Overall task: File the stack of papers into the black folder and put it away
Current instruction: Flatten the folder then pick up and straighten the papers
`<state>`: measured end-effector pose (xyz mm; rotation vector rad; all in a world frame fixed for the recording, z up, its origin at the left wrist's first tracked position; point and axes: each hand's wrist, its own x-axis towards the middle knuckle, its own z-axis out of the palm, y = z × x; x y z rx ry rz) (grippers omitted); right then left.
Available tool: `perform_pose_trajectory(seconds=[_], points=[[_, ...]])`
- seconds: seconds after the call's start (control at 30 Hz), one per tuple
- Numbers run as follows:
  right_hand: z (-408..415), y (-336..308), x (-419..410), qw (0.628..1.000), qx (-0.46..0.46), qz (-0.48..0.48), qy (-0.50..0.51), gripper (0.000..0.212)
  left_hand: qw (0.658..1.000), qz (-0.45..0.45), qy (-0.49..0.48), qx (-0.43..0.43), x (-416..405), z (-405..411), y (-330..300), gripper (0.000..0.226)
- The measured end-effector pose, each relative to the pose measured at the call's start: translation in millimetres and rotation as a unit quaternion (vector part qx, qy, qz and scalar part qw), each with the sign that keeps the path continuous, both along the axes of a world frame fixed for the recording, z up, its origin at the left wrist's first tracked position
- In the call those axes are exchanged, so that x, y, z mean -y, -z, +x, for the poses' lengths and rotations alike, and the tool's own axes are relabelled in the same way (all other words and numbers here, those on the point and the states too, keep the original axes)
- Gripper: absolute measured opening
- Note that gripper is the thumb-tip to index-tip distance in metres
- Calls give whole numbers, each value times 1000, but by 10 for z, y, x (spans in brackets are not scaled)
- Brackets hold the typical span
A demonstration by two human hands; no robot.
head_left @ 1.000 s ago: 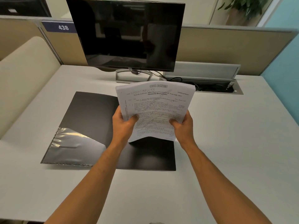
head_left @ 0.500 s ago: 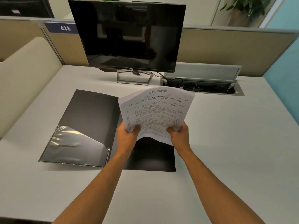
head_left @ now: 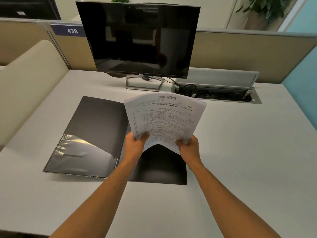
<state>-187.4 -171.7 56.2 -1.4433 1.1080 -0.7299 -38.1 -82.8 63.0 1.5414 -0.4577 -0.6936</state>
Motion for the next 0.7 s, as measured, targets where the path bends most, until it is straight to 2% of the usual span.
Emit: perform_pose_trajectory(seconds=[0.27, 0.4, 0.47, 0.57, 0.63, 0.7], points=[[9, -40, 79, 1000, 10, -7, 5, 35, 999, -35, 19, 28, 90, 23, -103, 32], [-9, -32, 155, 999, 29, -21, 36, 45, 997, -69, 6, 19, 164, 16, -222, 25], [-24, 2, 172, 996, 64, -1, 70, 54, 996, -83, -9, -10, 200, 15, -261, 24], [-79, 58, 182, 976, 150, 91, 126, 70, 992, -105, -38, -62, 249, 15, -297, 27], [-117, 93, 176, 954, 235, 155, 107, 62, 986, -118, -46, -106, 274, -7, -308, 31], [-120, 85, 147, 934, 296, 197, 39, 50, 981, -124, -48, -144, 291, -43, -315, 28]])
